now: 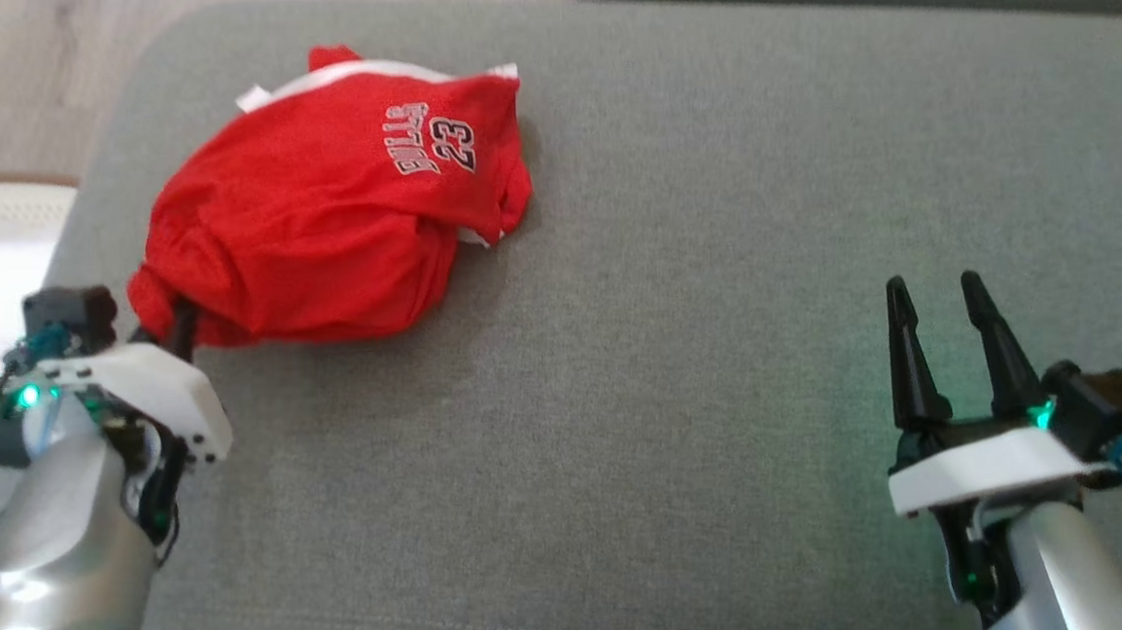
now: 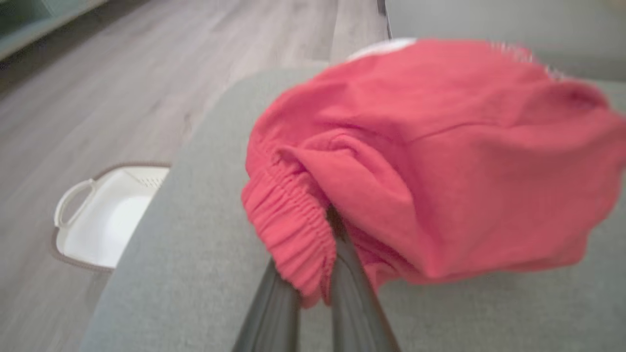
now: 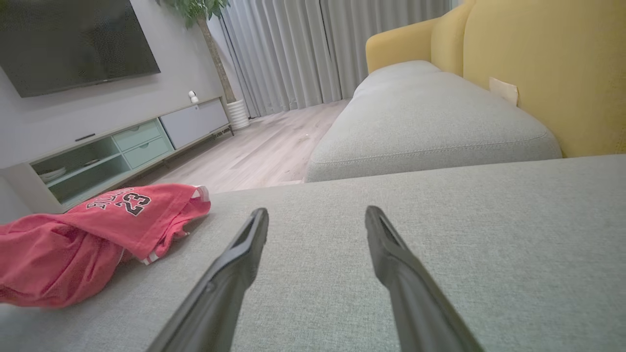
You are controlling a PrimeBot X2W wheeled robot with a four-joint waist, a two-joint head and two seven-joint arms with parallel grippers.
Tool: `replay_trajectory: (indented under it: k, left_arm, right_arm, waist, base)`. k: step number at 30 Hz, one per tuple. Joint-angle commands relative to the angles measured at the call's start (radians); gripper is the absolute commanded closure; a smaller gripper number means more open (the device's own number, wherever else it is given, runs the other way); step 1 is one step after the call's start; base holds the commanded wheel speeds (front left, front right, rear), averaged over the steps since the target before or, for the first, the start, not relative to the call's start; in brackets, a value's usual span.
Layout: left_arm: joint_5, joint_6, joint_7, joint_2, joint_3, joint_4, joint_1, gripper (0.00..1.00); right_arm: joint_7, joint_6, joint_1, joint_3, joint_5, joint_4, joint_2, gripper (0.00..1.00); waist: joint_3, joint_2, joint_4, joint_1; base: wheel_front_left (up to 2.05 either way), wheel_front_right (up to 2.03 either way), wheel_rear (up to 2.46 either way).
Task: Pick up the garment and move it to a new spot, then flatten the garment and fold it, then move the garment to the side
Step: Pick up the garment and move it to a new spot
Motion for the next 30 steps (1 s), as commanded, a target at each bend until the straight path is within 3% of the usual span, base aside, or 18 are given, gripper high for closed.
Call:
replay_trajectory:
  k: [1, 7, 12, 21, 25, 30]
  left_arm:
    - [-0.004, 0.014, -0.023, 0.066, 0.042, -0.053, -0.031, 1.00]
    - [0.002, 0.056, -0.056, 0.101, 0.065, -0.229, -0.009, 1.00]
    - [0.016, 0.122, -0.067, 0.119, 0.095, -0.423, 0.003, 1.00]
    - [0.056, 0.200, -0.076, 0.113, 0.141, -0.698, 0.003, 1.00]
    - [0.074, 0.210, -0.077, 0.098, 0.147, -0.780, -0.003, 1.00]
    - [0.085, 0.188, -0.078, 0.066, 0.115, -0.842, -0.022, 1.00]
  right_arm:
    - [-0.011, -0.001, 0.008, 0.028, 0.011, -0.024, -0.005, 0.00]
    - [-0.011, -0.001, 0.033, 0.041, 0.037, -0.017, -0.005, 0.00]
    - [-0.011, -0.001, 0.048, 0.048, 0.050, -0.016, -0.005, 0.00]
    - [-0.011, -0.001, 0.048, 0.055, 0.059, -0.021, -0.005, 0.00]
    - [-0.011, -0.001, 0.045, 0.058, 0.061, -0.024, -0.005, 0.00]
    - [-0.011, -0.001, 0.037, 0.061, 0.064, -0.029, -0.005, 0.00]
  waist:
    - [-0.041, 0.0000, 0.005, 0.0000]
    - [-0.094, 0.0000, 0.000, 0.0000]
    - [-0.116, 0.0000, -0.008, 0.0000]
    - [-0.127, 0.0000, -0.044, 0.0000]
    - [-0.126, 0.0000, -0.074, 0.0000]
    - [-0.124, 0.0000, -0.124, 0.0000]
  base:
    - [0.00, 0.00, 0.00]
    - [0.00, 0.00, 0.00]
    - [0.00, 0.00, 0.00]
    - [0.00, 0.00, 0.00]
    - [0.00, 0.00, 0.00]
    - [0.00, 0.00, 0.00]
